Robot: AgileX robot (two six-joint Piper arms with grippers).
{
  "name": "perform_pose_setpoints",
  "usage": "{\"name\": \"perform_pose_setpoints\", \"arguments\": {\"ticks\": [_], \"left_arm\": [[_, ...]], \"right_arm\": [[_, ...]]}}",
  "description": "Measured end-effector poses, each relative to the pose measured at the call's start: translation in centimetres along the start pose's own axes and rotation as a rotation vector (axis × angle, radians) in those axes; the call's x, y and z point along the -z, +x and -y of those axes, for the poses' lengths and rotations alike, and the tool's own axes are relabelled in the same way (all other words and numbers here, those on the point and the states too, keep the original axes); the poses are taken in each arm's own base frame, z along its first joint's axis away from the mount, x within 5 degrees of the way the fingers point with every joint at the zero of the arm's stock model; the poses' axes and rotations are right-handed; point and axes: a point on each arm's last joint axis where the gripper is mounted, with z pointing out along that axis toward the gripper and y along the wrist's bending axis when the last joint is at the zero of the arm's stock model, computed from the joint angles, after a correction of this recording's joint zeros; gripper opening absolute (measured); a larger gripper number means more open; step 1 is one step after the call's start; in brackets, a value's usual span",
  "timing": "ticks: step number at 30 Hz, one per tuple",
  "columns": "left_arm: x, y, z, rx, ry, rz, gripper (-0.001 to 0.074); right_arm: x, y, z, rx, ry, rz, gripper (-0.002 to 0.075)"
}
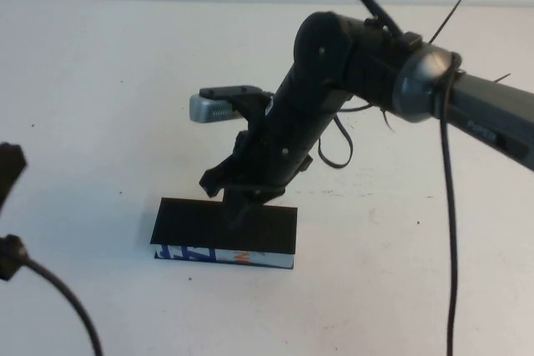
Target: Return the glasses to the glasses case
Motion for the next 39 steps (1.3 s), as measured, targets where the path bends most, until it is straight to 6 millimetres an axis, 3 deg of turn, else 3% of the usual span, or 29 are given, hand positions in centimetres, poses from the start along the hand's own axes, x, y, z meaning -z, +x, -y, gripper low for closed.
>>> {"name": "perform_pose_setpoints", "arguments": {"ticks": [4, 9, 16, 19, 24, 29, 34, 39], "left_arm": [[2.7, -1.3, 0.0, -0.079, -0.081, 0.159, -0.0004], [5.2, -1.4, 0.4, -0.118, -0.111, 0.282, -0.0004], [5.7, 2.1, -0.1, -0.119, -0.141, 0.269, -0.0004], [5.1, 4.6, -0.6, -0.106, -0.159, 0.209, -0.0004], [4.4, 8.6, -2.0, -0.082, -0.249, 0.107, -0.0004], [4.3, 10.5, -2.9, -0.062, -0.325, 0.068, -0.0004], [4.3, 10.8, -2.9, -0.05, -0.327, 0.061, -0.0004], [4.3, 10.9, -2.9, -0.047, -0.329, 0.062, -0.0004]], "right_arm": [[4.1, 1.3, -2.7, 0.064, 0.055, 0.061, -0.0008], [8.5, 6.3, -6.7, 0.108, 0.168, 0.101, -0.0008], [13.6, 15.3, -8.7, 0.099, 0.194, 0.298, -0.0008], [15.1, 19.5, -8.9, 0.116, 0.192, 0.418, -0.0008], [16.0, 26.0, -8.5, 0.136, 0.186, 0.609, -0.0008], [15.8, 30.3, -7.7, 0.14, 0.172, 0.746, -0.0008], [15.3, 32.9, -7.0, 0.162, 0.163, 0.85, -0.0008], [14.6, 33.9, -6.5, 0.154, 0.138, 0.925, -0.0008]]}}
